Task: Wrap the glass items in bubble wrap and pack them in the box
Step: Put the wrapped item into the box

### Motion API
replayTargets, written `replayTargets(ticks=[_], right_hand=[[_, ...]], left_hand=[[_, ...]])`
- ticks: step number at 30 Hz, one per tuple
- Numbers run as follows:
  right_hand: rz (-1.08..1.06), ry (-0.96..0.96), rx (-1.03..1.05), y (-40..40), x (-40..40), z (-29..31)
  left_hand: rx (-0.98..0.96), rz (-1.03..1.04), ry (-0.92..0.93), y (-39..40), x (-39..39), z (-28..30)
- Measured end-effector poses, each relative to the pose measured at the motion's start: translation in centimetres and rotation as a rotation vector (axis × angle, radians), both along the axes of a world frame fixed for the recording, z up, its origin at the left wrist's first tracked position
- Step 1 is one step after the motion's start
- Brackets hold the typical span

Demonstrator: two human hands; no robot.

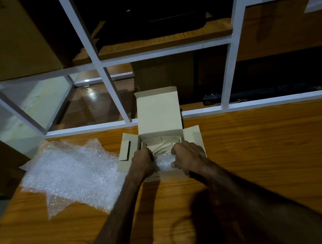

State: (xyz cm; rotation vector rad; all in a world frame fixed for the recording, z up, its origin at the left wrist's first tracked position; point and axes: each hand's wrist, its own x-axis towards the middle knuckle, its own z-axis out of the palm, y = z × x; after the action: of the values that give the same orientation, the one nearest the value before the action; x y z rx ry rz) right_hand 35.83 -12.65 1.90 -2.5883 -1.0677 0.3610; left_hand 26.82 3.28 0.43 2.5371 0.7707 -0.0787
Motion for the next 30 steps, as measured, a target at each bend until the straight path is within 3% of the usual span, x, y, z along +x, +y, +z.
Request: replayTargets(ticks=[9, 15, 18, 30], right_hand=[[-0.014, 0.147, 0.157, -2.3, 0.4, 1.1], [-0.083, 0.313, 0.353, -5.6, -1.2, 1.9], [-0.059, 0.362, 0.464, -7.0, -3.2, 2.5], [0.045, 0.536, 0.543, -9.0, -12.7, -0.1]], left_hand=[[0.045, 0.042, -0.208, -1.4, -2.9, 1.0], [-0.060, 0.169, -0.569, -3.5, -7.8, 2.1], [-0.076, 0.211, -0.661, -4.7, -10.9, 1.4], [0.094, 0.423, -0.453, -9.0, -22.2, -2.3]])
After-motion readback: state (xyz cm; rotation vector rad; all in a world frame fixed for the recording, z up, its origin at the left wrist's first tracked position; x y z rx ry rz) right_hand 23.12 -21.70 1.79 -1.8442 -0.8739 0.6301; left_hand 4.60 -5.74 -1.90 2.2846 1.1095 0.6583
